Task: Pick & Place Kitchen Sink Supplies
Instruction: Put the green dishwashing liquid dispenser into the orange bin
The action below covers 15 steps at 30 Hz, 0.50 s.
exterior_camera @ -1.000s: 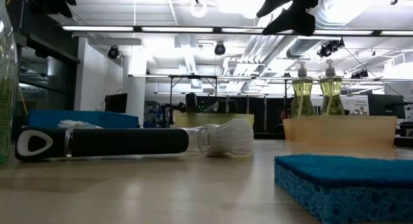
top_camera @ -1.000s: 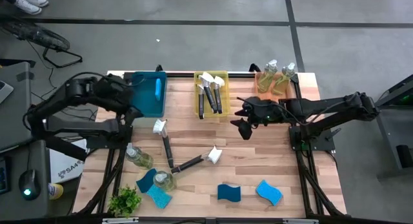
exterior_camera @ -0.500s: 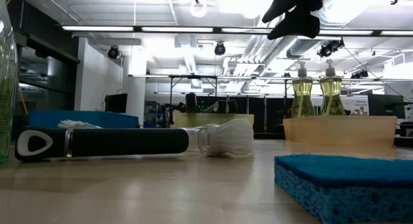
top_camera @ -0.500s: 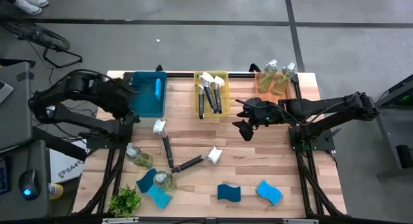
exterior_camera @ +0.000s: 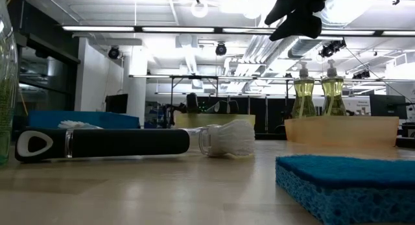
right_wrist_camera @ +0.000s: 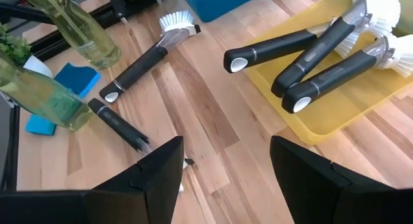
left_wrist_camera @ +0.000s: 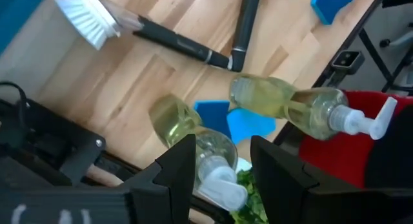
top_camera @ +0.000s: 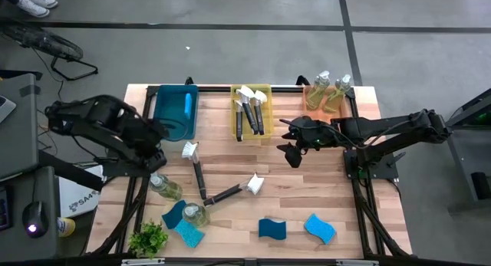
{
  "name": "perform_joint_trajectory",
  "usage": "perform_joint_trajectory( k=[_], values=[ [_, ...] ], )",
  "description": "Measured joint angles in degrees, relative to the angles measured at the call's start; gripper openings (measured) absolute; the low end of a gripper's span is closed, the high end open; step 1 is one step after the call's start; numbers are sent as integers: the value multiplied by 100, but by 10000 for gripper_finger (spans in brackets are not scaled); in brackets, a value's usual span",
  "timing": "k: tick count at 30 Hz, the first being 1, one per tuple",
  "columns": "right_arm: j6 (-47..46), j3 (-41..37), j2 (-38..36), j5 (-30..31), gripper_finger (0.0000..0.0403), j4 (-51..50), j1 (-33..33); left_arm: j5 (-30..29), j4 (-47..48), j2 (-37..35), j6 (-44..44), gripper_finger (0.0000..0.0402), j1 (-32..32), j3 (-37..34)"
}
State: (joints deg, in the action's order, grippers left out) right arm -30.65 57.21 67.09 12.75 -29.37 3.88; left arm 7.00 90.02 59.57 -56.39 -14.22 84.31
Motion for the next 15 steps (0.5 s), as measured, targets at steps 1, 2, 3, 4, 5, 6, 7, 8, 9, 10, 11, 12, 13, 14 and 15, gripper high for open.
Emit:
perform_joint_trajectory(
  k=[1, 2, 3, 4, 5, 6, 7, 8, 9, 10, 11, 12, 13, 14, 15],
  values=[
    [18, 0, 0, -25, 224, -1, 0, 5, 0, 0, -114, 145, -75, 0],
    [26, 0, 0, -36, 224, -1, 0, 7, 0, 0, -210, 145, -144, 0],
    [38, 2, 0, -39, 224, 1, 0, 8, 0, 0, -246, 145, -208, 0],
    [71, 2, 0, -46, 224, 1, 0, 12, 0, 0, -254, 145, -267, 0],
    [97, 2, 0, -53, 224, -1, 1, 35, 0, 0, -243, 145, -322, 0],
    [109, 2, 0, -65, 224, 0, 4, 94, 0, 0, -235, 145, -378, 0],
    [114, 2, 0, -78, 224, 0, 4, 183, 0, 0, -235, 145, -421, 0],
    [119, 2, 0, -84, 224, -1, 4, 246, 0, 0, -233, 145, -436, 0],
    [136, 2, 0, -98, 224, -1, 4, 330, 0, 0, -212, 145, -463, 0],
    [156, 4, 0, -119, 224, -1, 4, 376, 0, -5, -190, 145, -466, 0],
    [174, 4, 0, -136, 224, -1, 4, 461, 0, -8, -153, 145, -469, 0],
    [199, 4, 0, -155, 224, -1, 4, 541, 0, -11, -111, 145, -482, 0],
    [221, 4, 0, -170, 224, -1, 4, 624, 0, -11, -85, 145, -532, 0],
    [223, 4, 0, -179, 224, -1, 4, 684, 0, -14, -82, 145, -613, 0],
    [222, 4, 0, -181, 224, -1, 4, 730, -1, -19, -56, 145, -708, -2]
  ],
)
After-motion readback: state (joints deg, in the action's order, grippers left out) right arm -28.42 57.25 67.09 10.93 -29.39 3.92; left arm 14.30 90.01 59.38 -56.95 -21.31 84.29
